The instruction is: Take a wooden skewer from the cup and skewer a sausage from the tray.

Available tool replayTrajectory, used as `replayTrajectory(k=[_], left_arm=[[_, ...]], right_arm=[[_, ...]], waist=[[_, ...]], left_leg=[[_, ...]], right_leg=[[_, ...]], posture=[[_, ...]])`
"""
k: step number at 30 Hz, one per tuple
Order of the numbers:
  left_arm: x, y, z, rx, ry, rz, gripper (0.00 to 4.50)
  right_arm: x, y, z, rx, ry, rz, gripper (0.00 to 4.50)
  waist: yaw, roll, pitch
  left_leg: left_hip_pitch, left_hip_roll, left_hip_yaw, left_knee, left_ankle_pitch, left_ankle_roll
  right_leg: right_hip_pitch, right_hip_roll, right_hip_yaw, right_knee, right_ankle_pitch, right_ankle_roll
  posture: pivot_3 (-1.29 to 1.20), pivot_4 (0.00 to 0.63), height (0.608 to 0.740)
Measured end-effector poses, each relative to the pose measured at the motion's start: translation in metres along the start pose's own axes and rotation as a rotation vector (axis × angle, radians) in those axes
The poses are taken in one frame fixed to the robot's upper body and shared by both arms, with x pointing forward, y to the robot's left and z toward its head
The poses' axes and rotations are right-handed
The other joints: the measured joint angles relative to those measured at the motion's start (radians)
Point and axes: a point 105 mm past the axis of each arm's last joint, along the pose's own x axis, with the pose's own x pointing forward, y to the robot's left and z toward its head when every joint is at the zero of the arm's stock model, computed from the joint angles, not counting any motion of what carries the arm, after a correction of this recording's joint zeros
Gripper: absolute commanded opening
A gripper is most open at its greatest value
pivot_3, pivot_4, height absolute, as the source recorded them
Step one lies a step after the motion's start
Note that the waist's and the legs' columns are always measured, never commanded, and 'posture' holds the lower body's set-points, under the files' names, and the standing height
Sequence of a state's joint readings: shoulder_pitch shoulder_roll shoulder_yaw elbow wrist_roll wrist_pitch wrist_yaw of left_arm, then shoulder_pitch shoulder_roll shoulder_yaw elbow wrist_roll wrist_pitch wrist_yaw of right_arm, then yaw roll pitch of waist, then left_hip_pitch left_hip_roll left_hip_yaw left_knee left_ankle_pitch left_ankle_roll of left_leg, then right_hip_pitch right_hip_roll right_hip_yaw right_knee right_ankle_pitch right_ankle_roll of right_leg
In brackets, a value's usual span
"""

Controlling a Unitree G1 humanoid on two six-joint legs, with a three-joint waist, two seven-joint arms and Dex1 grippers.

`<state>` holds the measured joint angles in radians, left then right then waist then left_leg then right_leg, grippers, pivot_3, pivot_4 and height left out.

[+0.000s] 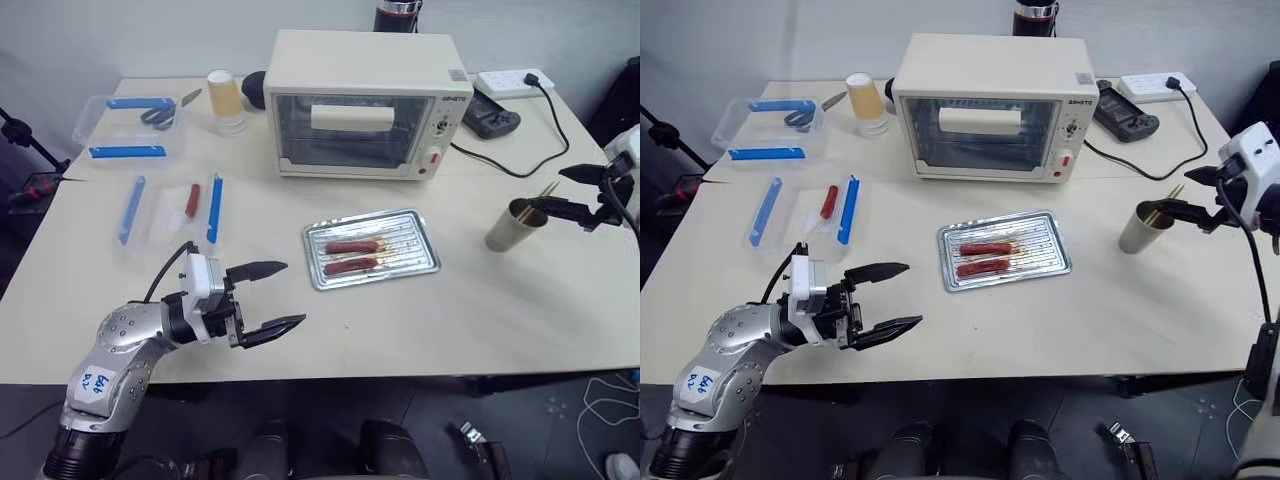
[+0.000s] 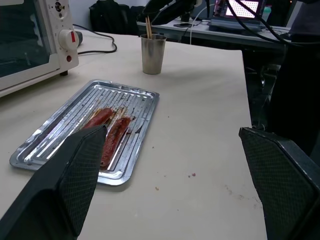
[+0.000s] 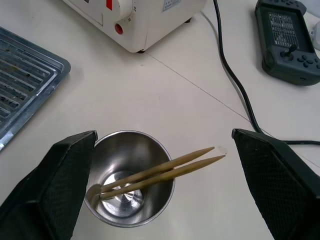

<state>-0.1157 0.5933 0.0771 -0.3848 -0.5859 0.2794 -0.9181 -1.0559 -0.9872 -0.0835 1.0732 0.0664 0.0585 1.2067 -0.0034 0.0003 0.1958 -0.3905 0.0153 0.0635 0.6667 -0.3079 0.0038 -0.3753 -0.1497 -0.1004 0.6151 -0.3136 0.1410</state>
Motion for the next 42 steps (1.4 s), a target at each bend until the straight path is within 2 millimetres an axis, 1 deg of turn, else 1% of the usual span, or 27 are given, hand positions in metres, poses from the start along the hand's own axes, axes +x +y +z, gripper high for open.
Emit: replayTrajectory(k=[3, 6, 12, 20, 27, 31, 34, 37, 42], left_arm=[[0.000, 0.000, 0.000, 0.000, 0.001, 0.000, 4.47], [0.000, 0.000, 0.000, 0.000, 0.001, 0.001, 4.47], [0.000, 0.000, 0.000, 0.000, 0.001, 0.001, 4.47], [0.000, 0.001, 0.000, 0.000, 0.002, 0.009, 4.47], [0.000, 0.001, -0.001, 0.000, 0.002, 0.011, 4.47], [0.000, 0.001, -0.001, -0.001, 0.003, 0.011, 4.47], [0.000, 0.001, -0.001, -0.001, 0.003, 0.011, 4.47], [0.000, 0.001, -0.001, -0.001, 0.004, 0.012, 4.47], [0.000, 0.001, -0.001, -0.001, 0.002, 0.013, 4.47]], right_arm=[[0.004, 0.000, 0.000, -0.003, 0.011, -0.015, 4.50], [0.008, 0.001, -0.004, 0.005, 0.042, -0.016, 4.50], [0.009, 0.006, -0.004, 0.009, 0.061, 0.024, 4.50], [0.009, 0.013, 0.003, 0.012, 0.065, 0.083, 4.50], [-0.002, 0.012, -0.001, 0.018, 0.094, 0.089, 4.50], [-0.004, 0.020, -0.006, 0.042, 0.109, 0.135, 4.50], [-0.007, 0.025, -0.005, 0.043, 0.103, 0.167, 4.50], [-0.012, 0.031, 0.001, 0.025, 0.068, 0.202, 4.50], [-0.021, 0.036, -0.004, 0.019, 0.054, 0.214, 4.50]], waist=[[0.000, 0.000, 0.000], [0.002, 0.000, 0.000], [0.000, 0.000, 0.000], [0.001, 0.000, 0.000], [0.001, 0.000, 0.000], [0.001, 0.000, 0.000], [0.002, 0.000, 0.000], [0.004, 0.000, 0.000], [0.004, 0.000, 0.000]], left_leg=[[0.000, 0.000, 0.000, 0.000, 0.000, 0.000], [0.000, 0.000, 0.000, 0.000, 0.000, 0.000], [0.000, 0.000, 0.000, 0.000, 0.000, 0.000], [0.000, 0.000, 0.000, 0.000, 0.000, 0.000], [0.000, 0.000, 0.000, 0.000, 0.000, 0.000], [0.000, 0.000, 0.000, 0.000, 0.000, 0.000], [0.000, 0.000, 0.000, 0.000, 0.000, 0.000], [0.000, 0.000, 0.000, 0.000, 0.000, 0.000], [0.000, 0.000, 0.000, 0.001, 0.000, 0.000]], right_leg=[[0.000, 0.000, 0.000, 0.000, 0.000, 0.000], [0.000, 0.000, 0.000, 0.000, 0.000, 0.000], [0.000, 0.000, 0.000, 0.000, 0.000, 0.000], [0.000, 0.000, 0.000, 0.000, 0.000, 0.000], [0.000, 0.000, 0.000, 0.000, 0.000, 0.000], [0.000, 0.000, 0.000, 0.001, 0.000, 0.000], [0.000, 0.000, 0.000, 0.001, 0.000, 0.000], [0.000, 0.000, 0.000, 0.001, 0.000, 0.000], [0.000, 0.000, 0.000, 0.001, 0.000, 0.000]], posture=[[0.00, 0.150, 0.740], [0.00, 0.150, 0.740], [0.00, 0.150, 0.740], [0.00, 0.150, 0.740], [0.00, 0.150, 0.740], [0.00, 0.150, 0.740], [0.00, 0.150, 0.740], [0.00, 0.150, 0.740], [0.00, 0.150, 0.740]])
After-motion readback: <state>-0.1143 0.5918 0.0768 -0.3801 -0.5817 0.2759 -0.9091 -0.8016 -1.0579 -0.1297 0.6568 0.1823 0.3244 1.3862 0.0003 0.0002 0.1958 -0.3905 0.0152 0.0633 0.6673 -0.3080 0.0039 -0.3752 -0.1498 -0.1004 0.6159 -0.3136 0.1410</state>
